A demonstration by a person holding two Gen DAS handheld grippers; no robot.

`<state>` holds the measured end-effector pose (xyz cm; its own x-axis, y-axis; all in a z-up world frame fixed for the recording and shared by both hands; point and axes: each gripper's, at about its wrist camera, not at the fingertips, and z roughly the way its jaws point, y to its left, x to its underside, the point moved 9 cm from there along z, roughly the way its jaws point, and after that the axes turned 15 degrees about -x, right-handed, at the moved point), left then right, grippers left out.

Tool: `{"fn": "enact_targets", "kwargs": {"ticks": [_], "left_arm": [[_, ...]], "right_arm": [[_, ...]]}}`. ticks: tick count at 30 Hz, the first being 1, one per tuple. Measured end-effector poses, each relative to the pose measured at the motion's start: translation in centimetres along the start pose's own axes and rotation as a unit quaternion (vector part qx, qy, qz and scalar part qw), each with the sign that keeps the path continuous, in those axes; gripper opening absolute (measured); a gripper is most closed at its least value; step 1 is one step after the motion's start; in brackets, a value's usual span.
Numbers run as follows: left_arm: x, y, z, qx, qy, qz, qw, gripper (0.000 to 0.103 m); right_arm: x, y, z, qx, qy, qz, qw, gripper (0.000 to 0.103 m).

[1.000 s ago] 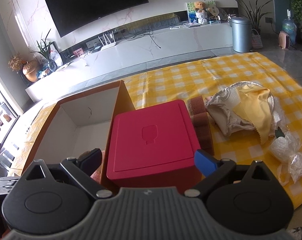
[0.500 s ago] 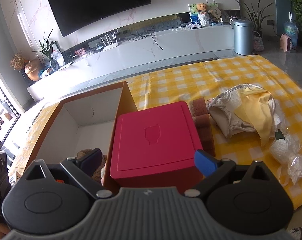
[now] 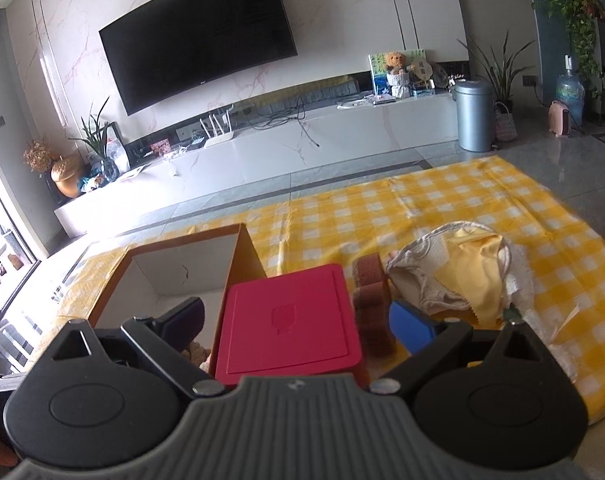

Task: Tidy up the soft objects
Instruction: 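Move both tools back toward the pile of soft items, then grasp the clear plastic flower bag with the right gripper and lift it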

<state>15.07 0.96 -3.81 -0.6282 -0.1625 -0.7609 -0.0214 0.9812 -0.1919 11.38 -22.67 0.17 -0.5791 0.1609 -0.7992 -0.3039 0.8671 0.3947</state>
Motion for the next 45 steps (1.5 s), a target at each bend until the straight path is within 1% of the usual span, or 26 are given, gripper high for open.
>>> {"fn": "enact_targets", "kwargs": {"ticks": [2,4,6,7,9,11,12,14,16,18,20,24,26,29,31,33,35,38,39,40,41,42,44,45], "left_arm": [[-0.9,0.3,-1.2,-0.037,-0.042,0.008,0.9984,0.090],[-1.5,0.4,-2.3,-0.077,-0.081,0.024,0.9935,0.090],[-1.6,0.1,-3.0,-0.097,-0.097,0.033,0.9900,0.090],[-1.7,-0.2,-3.3,-0.100,-0.099,0.035,0.9894,0.090],[-1.9,-1.3,-3.7,-0.094,-0.096,0.033,0.9904,0.090],[-2.1,-2.6,-3.9,-0.075,-0.090,0.045,0.9921,0.090],[-2.1,-3.3,-4.1,-0.069,-0.089,0.057,0.9919,0.090],[-2.0,-4.6,-4.4,-0.069,-0.098,0.088,0.9889,0.090],[-1.9,-5.9,-4.6,-0.083,-0.107,0.117,0.9839,0.090],[-1.8,-7.2,-4.5,-0.095,-0.111,0.138,0.9795,0.090],[-1.5,-8.6,-4.2,-0.098,-0.108,0.156,0.9770,0.090],[-0.6,-11.1,-3.3,-0.094,-0.095,0.181,0.9743,0.090],[-0.1,-12.0,-2.9,-0.093,-0.089,0.192,0.9730,0.090],[0.6,-13.0,-2.2,-0.092,-0.080,0.206,0.9709,0.090],[1.0,-13.4,-2.0,-0.092,-0.077,0.214,0.9694,0.090],[1.3,-13.5,-2.0,-0.092,-0.073,0.215,0.9694,0.090],[1.4,-13.4,-2.0,-0.090,-0.065,0.206,0.9723,0.090],[1.6,-13.0,-2.0,-0.080,-0.046,0.185,0.9784,0.090],[1.6,-12.8,-1.9,-0.077,-0.040,0.179,0.9800,0.090],[1.5,-12.6,-1.9,-0.074,-0.033,0.173,0.9816,0.090],[1.6,-12.4,-2.0,-0.072,-0.028,0.167,0.9829,0.090],[1.5,-12.2,-2.1,-0.071,-0.025,0.163,0.9837,0.090],[1.5,-11.7,-2.3,-0.073,-0.021,0.157,0.9846,0.090],[1.5,-11.5,-2.5,-0.075,-0.023,0.158,0.9843,0.090]], "right_arm": [[-0.7,-0.8,-1.5,0.014,-0.010,-0.012,1.000,0.097],[-1.3,-2.5,-3.2,0.048,-0.020,-0.020,0.998,0.097],[-1.5,-4.6,-4.6,0.088,-0.024,-0.024,0.996,0.098],[-1.5,-5.6,-5.1,0.111,-0.025,-0.029,0.993,0.098],[-1.3,-7.9,-6.0,0.178,-0.023,-0.047,0.983,0.098],[-0.8,-10.0,-6.1,0.222,-0.008,-0.050,0.974,0.098],[-0.4,-11.3,-5.9,0.232,0.002,-0.043,0.972,0.098],[0.3,-13.4,-5.1,0.225,0.018,-0.016,0.974,0.098],[1.0,-15.0,-3.9,0.220,0.036,0.010,0.975,0.098],[2.1,-16.3,-2.9,0.230,0.063,0.026,0.971,0.098],[3.0,-17.3,-1.8,0.233,0.089,0.042,0.968,0.098],[4.9,-18.9,-0.7,0.202,0.120,0.104,0.966,0.098],[5.6,-20.1,-0.4,0.201,0.128,0.135,0.962,0.098],[6.3,-22.2,0.1,0.223,0.137,0.174,0.950,0.098],[6.2,-23.1,0.7,0.225,0.139,0.178,0.948,0.098],[6.1,-23.4,1.5,0.224,0.148,0.165,0.949,0.098],[6.2,-23.5,2.5,0.224,0.168,0.148,0.949,0.098],[6.5,-23.8,3.7,0.244,0.200,0.118,0.942,0.097],[6.6,-24.0,4.0,0.250,0.208,0.105,0.940,0.091],[6.7,-24.0,4.1,0.256,0.216,0.097,0.937,0.081],[6.9,-24.0,4.1,0.262,0.221,0.093,0.935,0.076],[7.0,-24.1,3.9,0.266,0.223,0.093,0.933,0.068],[6.9,-24.1,3.5,0.262,0.214,0.100,0.936,0.063],[6.9,-24.3,3.4,0.258,0.209,0.106,0.937,0.055]]}}
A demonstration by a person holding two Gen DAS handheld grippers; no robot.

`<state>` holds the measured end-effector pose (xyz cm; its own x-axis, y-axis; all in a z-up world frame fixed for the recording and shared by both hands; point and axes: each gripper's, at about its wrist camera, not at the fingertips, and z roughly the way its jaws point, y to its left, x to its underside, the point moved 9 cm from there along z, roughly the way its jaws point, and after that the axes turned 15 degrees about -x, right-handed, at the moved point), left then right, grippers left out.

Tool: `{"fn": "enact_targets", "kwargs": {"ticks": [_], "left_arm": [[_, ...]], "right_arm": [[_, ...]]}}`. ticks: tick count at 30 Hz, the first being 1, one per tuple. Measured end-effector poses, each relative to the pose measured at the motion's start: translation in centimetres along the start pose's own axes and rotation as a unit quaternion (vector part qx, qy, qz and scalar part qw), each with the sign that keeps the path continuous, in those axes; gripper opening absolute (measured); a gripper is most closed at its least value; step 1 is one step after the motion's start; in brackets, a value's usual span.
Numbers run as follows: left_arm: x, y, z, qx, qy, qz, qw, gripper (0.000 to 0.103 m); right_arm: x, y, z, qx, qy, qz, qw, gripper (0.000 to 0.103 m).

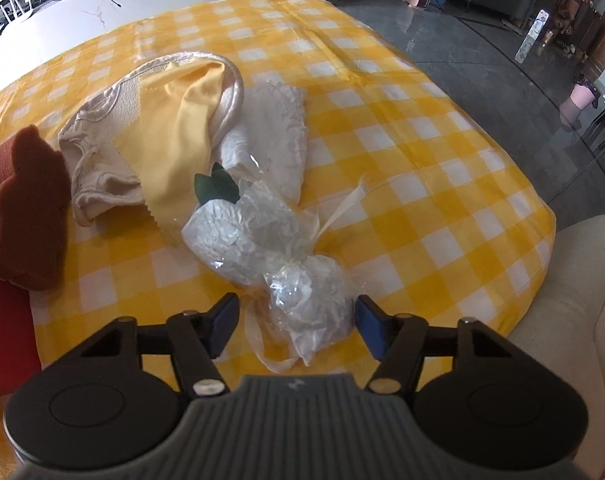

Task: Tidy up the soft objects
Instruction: 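Grasp the clear plastic flower bag with the right gripper and lift it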

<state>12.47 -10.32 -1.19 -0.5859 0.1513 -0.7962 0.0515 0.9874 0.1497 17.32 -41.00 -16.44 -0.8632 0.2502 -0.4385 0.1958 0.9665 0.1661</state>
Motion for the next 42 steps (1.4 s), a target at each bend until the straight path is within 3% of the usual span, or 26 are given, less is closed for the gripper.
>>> {"fn": "enact_targets", "kwargs": {"ticks": [1,9,12,14,16,23,26,30,36,42], "left_arm": [[0.0,0.2,-0.2,-0.005,-0.005,0.003,1.0000,0.090],[-0.4,0.3,-1.3,-0.007,-0.008,0.008,0.9999,0.090],[-0.2,0.4,-1.4,-0.008,-0.004,0.010,0.9999,0.090],[0.0,0.5,-1.4,-0.011,-0.003,0.012,0.9999,0.090],[0.2,0.5,-1.2,-0.013,0.001,0.014,0.9998,0.090],[1.1,-1.1,-0.5,-0.011,0.006,0.052,0.9986,0.090],[1.5,-1.8,0.0,0.002,0.015,0.055,0.9984,0.090],[1.7,-2.4,0.6,0.011,0.019,0.054,0.9983,0.090],[0.8,-3.3,1.3,0.028,0.024,0.047,0.9982,0.090],[-0.4,-6.9,2.6,0.080,0.045,0.061,0.9939,0.090]], "right_arm": [[0.0,-0.2,-0.1,-0.001,-0.002,0.005,1.000,0.049],[0.3,0.6,-1.4,-0.017,-0.018,-0.004,1.000,0.044],[1.1,1.6,-2.7,-0.070,-0.019,-0.009,0.997,0.044],[2.3,2.9,-3.0,-0.132,0.005,-0.017,0.991,0.045],[3.4,4.2,-3.1,-0.156,0.028,-0.037,0.987,0.045],[4.5,7.4,-2.7,-0.151,0.046,-0.107,0.982,0.045],[4.6,7.6,-3.1,-0.175,0.039,-0.106,0.978,0.045],[3.9,7.3,-5.1,-0.246,-0.005,-0.077,0.966,0.045],[1.7,5.7,-8.8,-0.340,-0.102,0.005,0.935,0.045],[-0.3,2.5,-11.5,-0.324,-0.222,0.061,0.918,0.046]]}}
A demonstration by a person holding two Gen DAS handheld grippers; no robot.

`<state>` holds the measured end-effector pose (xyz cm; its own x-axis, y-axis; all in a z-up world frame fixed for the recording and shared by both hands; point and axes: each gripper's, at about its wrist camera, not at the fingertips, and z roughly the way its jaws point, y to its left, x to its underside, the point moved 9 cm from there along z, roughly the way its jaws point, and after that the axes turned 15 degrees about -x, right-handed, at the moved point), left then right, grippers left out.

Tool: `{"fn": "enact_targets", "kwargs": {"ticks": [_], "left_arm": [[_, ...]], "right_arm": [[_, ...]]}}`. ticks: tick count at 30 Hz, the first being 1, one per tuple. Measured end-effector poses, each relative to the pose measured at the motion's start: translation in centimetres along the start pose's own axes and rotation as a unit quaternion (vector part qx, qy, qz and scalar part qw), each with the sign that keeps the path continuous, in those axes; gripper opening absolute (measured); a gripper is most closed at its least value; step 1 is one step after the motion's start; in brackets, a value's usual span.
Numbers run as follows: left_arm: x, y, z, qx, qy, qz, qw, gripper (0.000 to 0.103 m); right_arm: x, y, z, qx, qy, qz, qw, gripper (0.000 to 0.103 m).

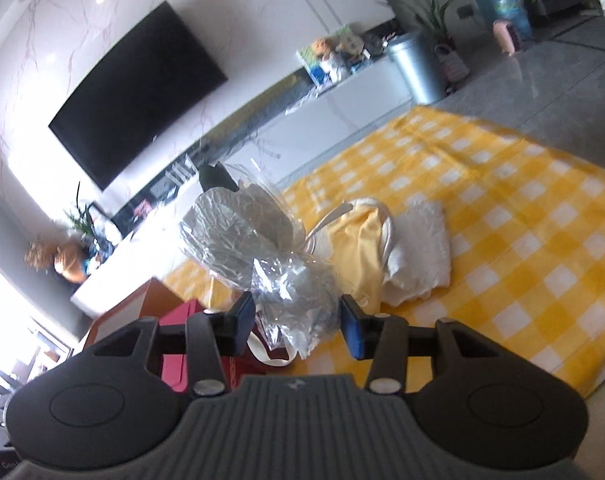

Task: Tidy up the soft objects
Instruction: 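Grasp the clear plastic flower bag with the right gripper and lift it, then grasp the yellow cloth with the left gripper while the right gripper holds the plastic bag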

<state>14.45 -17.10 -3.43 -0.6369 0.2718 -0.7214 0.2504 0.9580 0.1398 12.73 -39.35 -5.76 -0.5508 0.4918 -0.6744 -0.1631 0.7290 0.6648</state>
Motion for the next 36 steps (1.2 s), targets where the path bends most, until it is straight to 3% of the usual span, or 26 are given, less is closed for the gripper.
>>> {"fn": "enact_targets", "kwargs": {"ticks": [5,11,15,21,24,27,30,36], "left_arm": [[-2.5,-2.9,1.7,0.006,-0.009,0.022,0.9997,0.090],[-4.3,-4.6,4.8,0.013,0.025,0.019,0.9994,0.090],[-6.3,-5.0,7.0,0.004,0.037,0.025,0.9990,0.090],[-7.1,-8.2,10.4,0.004,0.060,0.056,0.9966,0.090],[-6.8,-10.3,11.8,0.022,0.071,0.066,0.9950,0.090],[-5.6,-12.5,12.6,0.069,0.073,0.120,0.9876,0.090],[-4.7,-13.4,13.7,0.043,0.057,0.149,0.9863,0.090],[-4.0,-13.9,16.4,-0.006,0.063,0.176,0.9824,0.090]], "right_arm": [[-0.7,-1.1,-0.7,0.023,-0.017,0.003,1.000,0.046],[0.2,-3.7,-0.5,0.134,0.025,-0.004,0.991,0.045],[0.4,-4.9,-1.1,0.117,0.018,0.021,0.993,0.045],[0.5,-6.5,-1.8,0.129,0.003,0.044,0.991,0.045],[0.5,-7.1,-2.0,0.138,0.001,0.054,0.989,0.045],[0.6,-7.7,-2.2,0.132,0.000,0.065,0.989,0.045],[0.7,-8.2,-2.3,0.131,0.001,0.071,0.989,0.045],[0.6,-8.2,-1.9,0.125,0.001,0.069,0.990,0.045]]}}
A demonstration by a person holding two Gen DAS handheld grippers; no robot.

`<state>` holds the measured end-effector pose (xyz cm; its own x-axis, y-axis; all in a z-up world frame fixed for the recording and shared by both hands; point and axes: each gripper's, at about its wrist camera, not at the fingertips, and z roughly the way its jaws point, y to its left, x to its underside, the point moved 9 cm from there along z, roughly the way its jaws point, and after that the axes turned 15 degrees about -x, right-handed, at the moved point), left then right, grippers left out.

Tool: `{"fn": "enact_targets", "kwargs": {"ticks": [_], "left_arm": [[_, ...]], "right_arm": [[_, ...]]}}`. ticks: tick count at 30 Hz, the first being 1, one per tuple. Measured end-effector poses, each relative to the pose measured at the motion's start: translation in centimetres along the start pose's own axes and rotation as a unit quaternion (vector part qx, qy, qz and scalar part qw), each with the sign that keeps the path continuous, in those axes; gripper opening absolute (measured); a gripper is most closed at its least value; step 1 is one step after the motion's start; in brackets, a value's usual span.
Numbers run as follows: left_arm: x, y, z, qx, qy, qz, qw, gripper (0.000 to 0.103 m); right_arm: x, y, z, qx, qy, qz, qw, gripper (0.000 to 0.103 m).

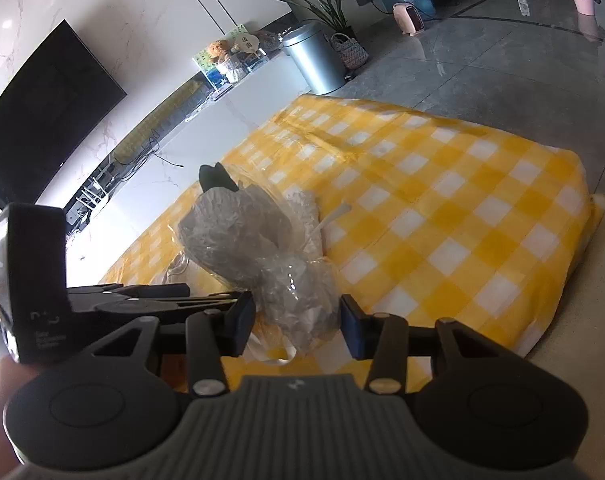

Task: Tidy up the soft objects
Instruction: 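Grasp the yellow cloth with the left gripper while the right gripper holds the plastic bag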

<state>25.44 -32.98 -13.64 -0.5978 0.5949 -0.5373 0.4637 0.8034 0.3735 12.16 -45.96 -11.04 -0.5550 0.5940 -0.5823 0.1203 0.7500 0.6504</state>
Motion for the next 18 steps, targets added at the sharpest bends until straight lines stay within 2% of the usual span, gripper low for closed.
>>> {"fn": "enact_targets", "kwargs": {"ticks": [1,3,4,5,6,7,8,10,14,18], "left_arm": [[-0.1,0.2,0.2,-0.009,0.003,0.002,1.0000,0.089],[-0.2,0.5,0.3,-0.016,0.004,-0.001,0.9999,0.077],[-0.3,0.7,0.3,-0.012,0.008,-0.005,0.9999,0.063],[-0.2,0.8,0.4,-0.002,0.017,-0.010,0.9998,0.041],[-0.1,0.9,0.4,0.008,0.026,-0.016,0.9995,0.030],[0.1,0.9,0.5,0.021,0.038,-0.024,0.9988,0.013],[0.3,1.1,0.5,0.027,0.047,-0.035,0.9979,0.003],[0.4,1.5,-0.1,0.029,0.042,-0.056,0.9971,0.001],[-0.1,2.3,-2.6,0.064,0.016,-0.085,0.9942,0.001],[-1.6,4.0,-5.9,0.071,-0.023,-0.113,0.9908,0.001]], "right_arm": [[0.0,0.0,0.1,-0.001,0.001,-0.001,1.000,0.045],[0.1,-0.1,0.2,-0.001,0.003,0.000,1.000,0.045],[0.1,-0.2,0.2,0.000,0.004,0.002,1.000,0.046],[0.1,-0.3,0.3,0.001,0.004,0.003,1.000,0.045],[0.2,-0.3,0.3,0.002,0.005,0.004,1.000,0.045],[0.2,-0.3,0.3,0.003,0.005,0.004,1.000,0.045],[0.2,-0.3,0.3,0.003,0.006,0.003,1.000,0.045],[0.2,-0.3,0.3,0.004,0.007,0.001,1.000,0.046],[0.3,-0.2,0.4,0.007,0.009,-0.001,1.000,0.046],[0.4,0.0,0.5,0.010,0.012,-0.007,1.000,0.045]]}}
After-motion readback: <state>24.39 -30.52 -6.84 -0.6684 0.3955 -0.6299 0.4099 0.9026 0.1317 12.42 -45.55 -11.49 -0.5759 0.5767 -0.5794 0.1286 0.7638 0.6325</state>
